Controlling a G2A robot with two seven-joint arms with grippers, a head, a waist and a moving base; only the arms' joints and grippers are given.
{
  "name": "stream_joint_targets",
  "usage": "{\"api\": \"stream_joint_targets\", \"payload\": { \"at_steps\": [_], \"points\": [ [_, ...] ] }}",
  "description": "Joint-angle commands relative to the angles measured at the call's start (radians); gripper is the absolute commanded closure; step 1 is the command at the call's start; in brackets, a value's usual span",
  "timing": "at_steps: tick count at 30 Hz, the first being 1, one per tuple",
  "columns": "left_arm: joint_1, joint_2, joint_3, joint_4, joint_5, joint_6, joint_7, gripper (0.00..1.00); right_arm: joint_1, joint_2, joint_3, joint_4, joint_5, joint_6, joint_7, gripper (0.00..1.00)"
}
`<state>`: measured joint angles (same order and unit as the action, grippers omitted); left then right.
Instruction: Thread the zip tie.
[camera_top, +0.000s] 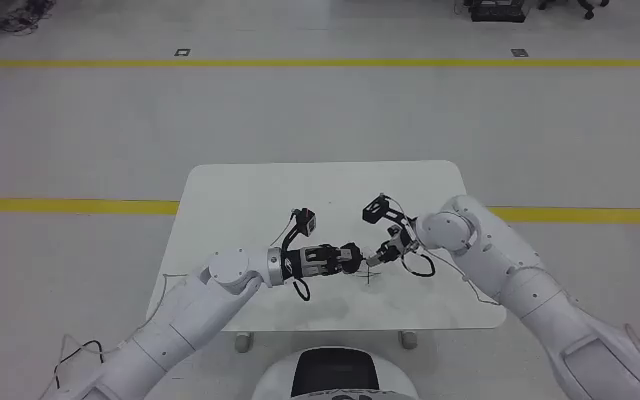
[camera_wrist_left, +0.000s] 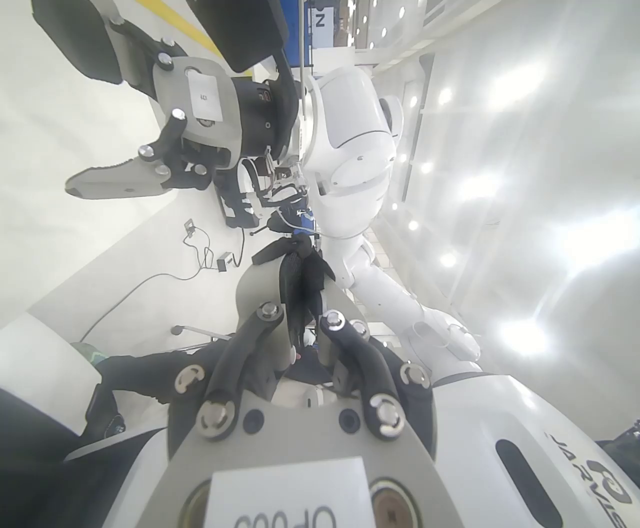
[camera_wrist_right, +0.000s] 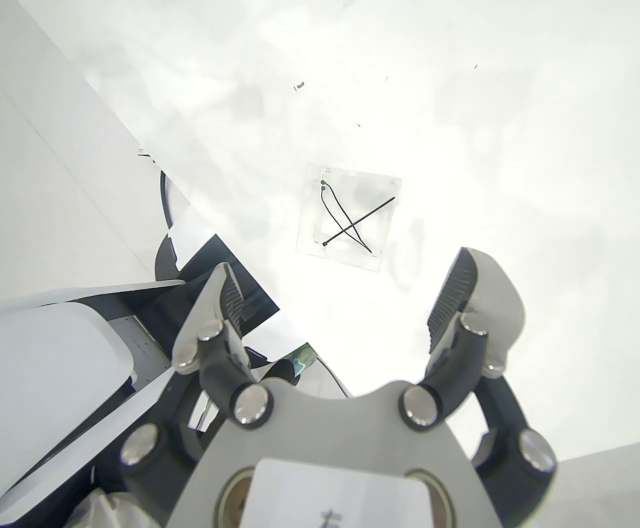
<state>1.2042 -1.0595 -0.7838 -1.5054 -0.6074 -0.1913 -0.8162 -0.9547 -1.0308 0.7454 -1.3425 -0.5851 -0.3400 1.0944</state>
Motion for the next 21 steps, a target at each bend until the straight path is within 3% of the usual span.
{"api": "stream_joint_targets", "payload": {
  "at_steps": [1,12,21],
  "points": [
    [0.0,0.0,0.0,0.0,0.0,0.0,0.0,1.0,0.003,-0.003,-0.02,-0.007,-0.034,0.0,-0.004,0.0],
    [0.0,0.0,0.0,0.0,0.0,0.0,0.0,1.0,0.08,-0.028,-0.195,0.007,-0.142,0.0,-0.024,0.0],
    [0.0,0.0,0.0,0.0,0.0,0.0,0.0,1.0,0.078,-0.029,-0.205,0.003,-0.162,0.0,-0.039,0.0]
  ]
}}
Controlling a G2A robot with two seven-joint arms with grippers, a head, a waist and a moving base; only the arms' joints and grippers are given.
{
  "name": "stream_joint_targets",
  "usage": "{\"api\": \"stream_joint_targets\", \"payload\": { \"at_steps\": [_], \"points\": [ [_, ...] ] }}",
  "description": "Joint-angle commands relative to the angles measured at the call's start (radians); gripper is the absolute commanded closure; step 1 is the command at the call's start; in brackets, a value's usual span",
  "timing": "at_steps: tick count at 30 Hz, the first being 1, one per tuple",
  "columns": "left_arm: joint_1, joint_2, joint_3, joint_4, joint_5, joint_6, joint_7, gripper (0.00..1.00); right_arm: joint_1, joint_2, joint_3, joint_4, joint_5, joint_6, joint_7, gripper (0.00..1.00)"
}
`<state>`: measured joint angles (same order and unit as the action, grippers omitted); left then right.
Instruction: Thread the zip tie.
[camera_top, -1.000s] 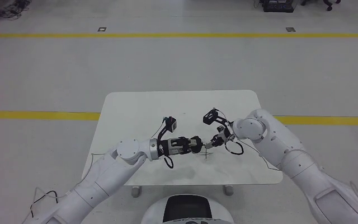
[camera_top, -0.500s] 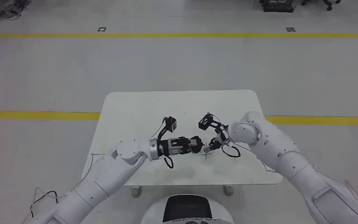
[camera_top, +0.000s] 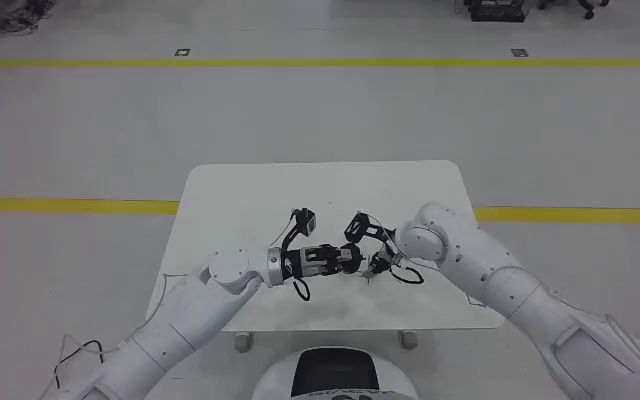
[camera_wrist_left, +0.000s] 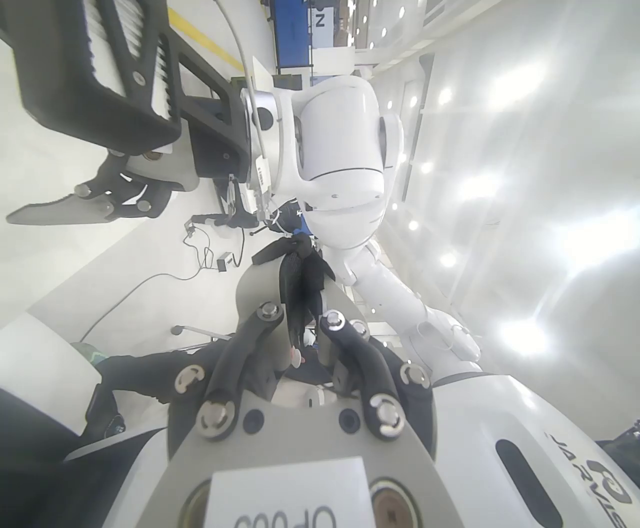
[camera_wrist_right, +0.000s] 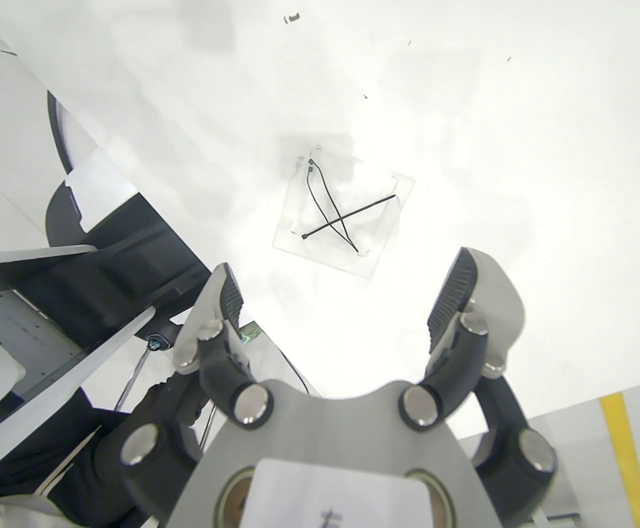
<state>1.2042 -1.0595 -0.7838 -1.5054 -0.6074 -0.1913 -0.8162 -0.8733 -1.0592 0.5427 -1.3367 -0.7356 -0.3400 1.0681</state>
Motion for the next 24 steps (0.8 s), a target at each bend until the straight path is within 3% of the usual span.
{"api": "stream_joint_targets", "payload": {
  "at_steps": [1,6,18,19,20,21,24],
  "points": [
    [0.0,0.0,0.0,0.0,0.0,0.0,0.0,1.0,-0.007,-0.001,-0.015,-0.004,-0.039,0.0,-0.013,0.0],
    [0.0,0.0,0.0,0.0,0.0,0.0,0.0,1.0,0.013,-0.011,-0.079,-0.019,-0.082,0.0,-0.016,0.0],
    [0.0,0.0,0.0,0.0,0.0,0.0,0.0,1.0,-0.002,-0.012,-0.086,-0.019,-0.126,0.0,-0.055,0.0],
    [0.0,0.0,0.0,0.0,0.0,0.0,0.0,1.0,-0.002,-0.012,-0.087,-0.019,-0.13,0.0,-0.056,0.07],
    [0.0,0.0,0.0,0.0,0.0,0.0,0.0,1.0,-0.001,-0.013,-0.088,-0.019,-0.133,0.0,-0.059,0.29],
    [0.0,0.0,0.0,0.0,0.0,0.0,0.0,1.0,-0.002,-0.013,-0.089,-0.017,-0.136,0.0,-0.063,0.45],
    [0.0,0.0,0.0,0.0,0.0,0.0,0.0,1.0,-0.001,-0.013,-0.092,-0.011,-0.137,0.0,-0.071,0.54]
  ]
}}
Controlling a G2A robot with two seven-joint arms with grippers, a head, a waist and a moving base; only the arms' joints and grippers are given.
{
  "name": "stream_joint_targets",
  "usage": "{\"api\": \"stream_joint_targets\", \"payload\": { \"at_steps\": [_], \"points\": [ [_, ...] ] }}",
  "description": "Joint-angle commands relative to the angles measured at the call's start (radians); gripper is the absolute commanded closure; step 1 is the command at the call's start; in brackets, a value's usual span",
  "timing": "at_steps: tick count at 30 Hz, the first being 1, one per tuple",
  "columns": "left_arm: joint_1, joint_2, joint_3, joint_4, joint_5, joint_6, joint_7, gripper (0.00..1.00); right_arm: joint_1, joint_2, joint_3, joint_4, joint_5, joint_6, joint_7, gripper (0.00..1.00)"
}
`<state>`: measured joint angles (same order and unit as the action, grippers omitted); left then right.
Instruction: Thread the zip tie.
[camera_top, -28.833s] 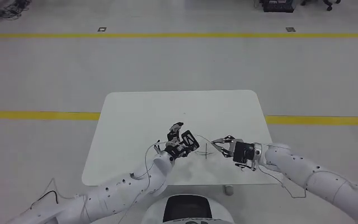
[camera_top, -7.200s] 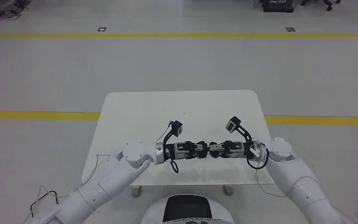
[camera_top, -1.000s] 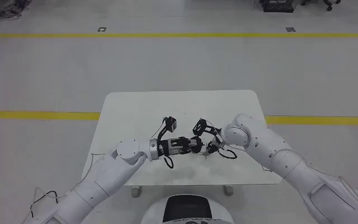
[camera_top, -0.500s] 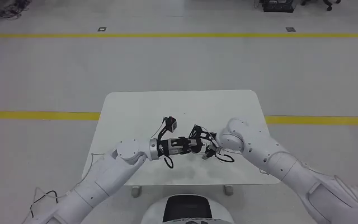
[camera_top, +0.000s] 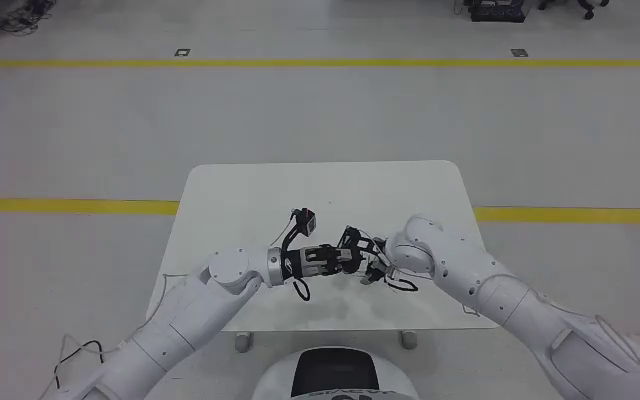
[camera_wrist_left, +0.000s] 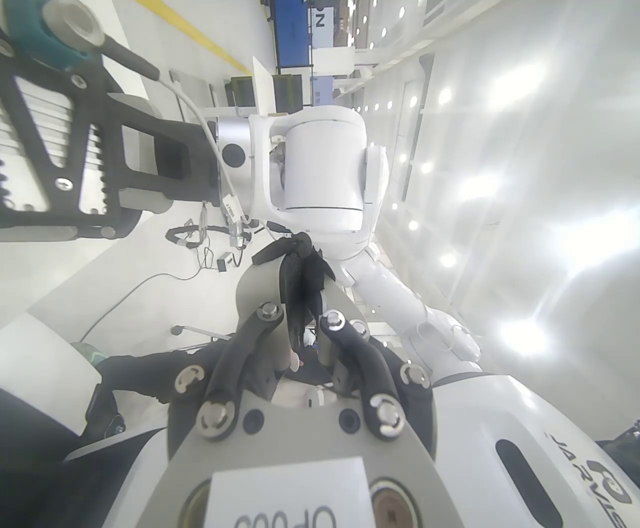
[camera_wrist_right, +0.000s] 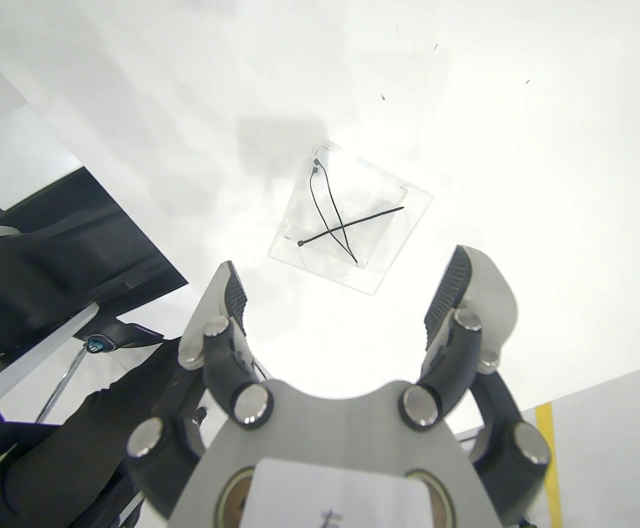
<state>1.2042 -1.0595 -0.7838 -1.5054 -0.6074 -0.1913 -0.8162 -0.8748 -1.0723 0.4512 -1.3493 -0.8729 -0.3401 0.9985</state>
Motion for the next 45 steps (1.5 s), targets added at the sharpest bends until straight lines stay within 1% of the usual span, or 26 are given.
{"api": "stream_joint_targets", "payload": {
  "at_steps": [1,6,10,13,19,22,24,28,38,45],
  "points": [
    [0.0,0.0,0.0,0.0,0.0,0.0,0.0,1.0,0.002,-0.001,-0.004,0.004,0.001,0.0,-0.006,0.56],
    [0.0,0.0,0.0,0.0,0.0,0.0,0.0,1.0,0.013,-0.003,-0.027,0.023,0.002,0.0,-0.038,0.63],
    [0.0,0.0,0.0,0.0,0.0,0.0,0.0,1.0,0.031,-0.007,-0.055,0.05,0.001,0.0,-0.08,0.62],
    [0.0,0.0,0.0,0.0,0.0,0.0,0.0,1.0,0.047,-0.014,-0.084,0.077,0.009,0.0,-0.115,0.64],
    [0.0,0.0,0.0,0.0,0.0,0.0,0.0,1.0,0.087,-0.042,-0.16,0.147,0.048,0.0,-0.161,0.64],
    [0.0,0.0,0.0,0.0,0.0,0.0,0.0,1.0,0.109,-0.058,-0.201,0.182,0.067,0.0,-0.185,0.67],
    [0.0,0.0,0.0,0.0,0.0,0.0,0.0,1.0,0.123,-0.07,-0.229,0.206,0.08,0.0,-0.2,0.72],
    [0.0,0.0,0.0,0.0,0.0,0.0,0.0,1.0,0.147,-0.091,-0.275,0.251,0.104,0.0,-0.222,0.74],
    [0.0,0.0,0.0,0.0,0.0,0.0,0.0,1.0,0.145,-0.138,-0.281,0.328,0.107,0.0,-0.225,0.74],
    [0.0,0.0,0.0,0.0,0.0,0.0,0.0,1.0,0.142,-0.164,-0.281,0.37,0.1,0.0,-0.236,0.8]
  ]
}}
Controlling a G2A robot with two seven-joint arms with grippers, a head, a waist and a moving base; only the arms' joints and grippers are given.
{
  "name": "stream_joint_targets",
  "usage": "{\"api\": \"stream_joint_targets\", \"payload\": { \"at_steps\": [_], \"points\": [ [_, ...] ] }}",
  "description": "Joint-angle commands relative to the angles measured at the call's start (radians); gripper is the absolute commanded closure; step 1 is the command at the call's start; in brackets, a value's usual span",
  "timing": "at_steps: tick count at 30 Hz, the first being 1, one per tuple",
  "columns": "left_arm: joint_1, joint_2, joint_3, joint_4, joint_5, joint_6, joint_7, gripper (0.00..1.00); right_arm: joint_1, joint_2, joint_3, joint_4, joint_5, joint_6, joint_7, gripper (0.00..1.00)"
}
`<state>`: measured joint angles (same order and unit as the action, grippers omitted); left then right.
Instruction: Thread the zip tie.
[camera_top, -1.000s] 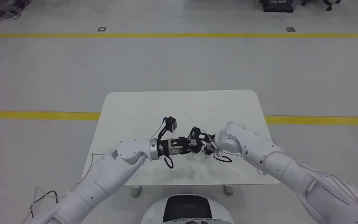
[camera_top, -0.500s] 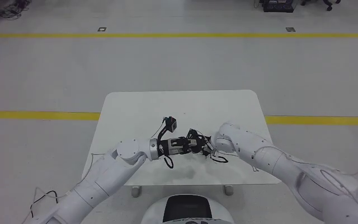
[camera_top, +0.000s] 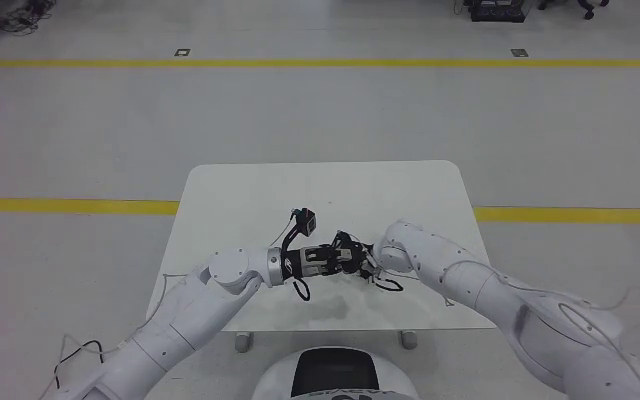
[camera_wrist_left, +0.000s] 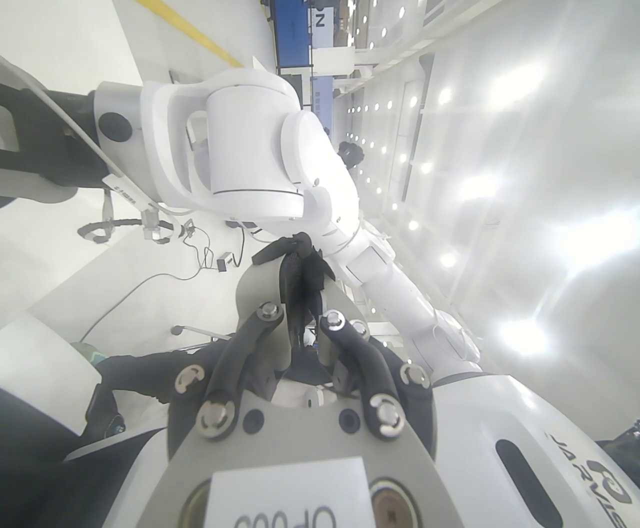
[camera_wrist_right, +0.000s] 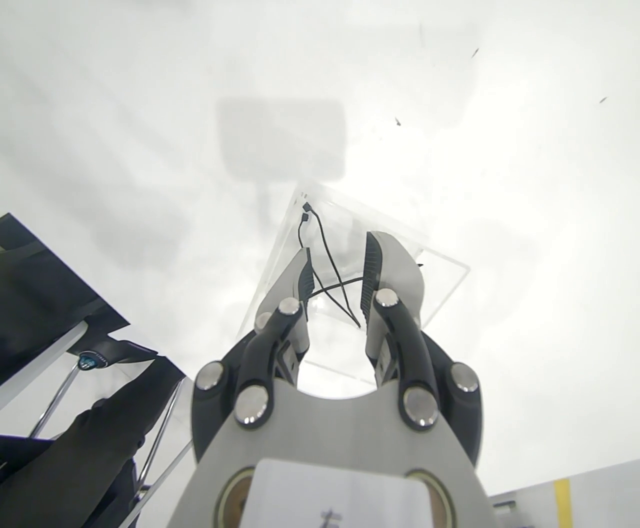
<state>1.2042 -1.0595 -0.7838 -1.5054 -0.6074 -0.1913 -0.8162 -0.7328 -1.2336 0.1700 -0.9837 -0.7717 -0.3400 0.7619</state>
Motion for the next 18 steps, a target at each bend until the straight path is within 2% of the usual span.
{"api": "stream_joint_targets", "payload": {
  "at_steps": [1,5,18],
  "points": [
    [0.0,0.0,0.0,0.0,0.0,0.0,0.0,1.0,0.001,-0.006,0.0,0.009,-0.003,0.0,0.0,0.82],
    [0.0,0.0,0.0,0.0,0.0,0.0,0.0,1.0,0.002,-0.019,0.0,0.028,-0.006,0.0,0.001,0.85],
    [0.0,0.0,0.0,0.0,0.0,0.0,0.0,1.0,-0.001,-0.045,0.0,0.069,-0.006,0.0,0.004,0.8]
  ]
}}
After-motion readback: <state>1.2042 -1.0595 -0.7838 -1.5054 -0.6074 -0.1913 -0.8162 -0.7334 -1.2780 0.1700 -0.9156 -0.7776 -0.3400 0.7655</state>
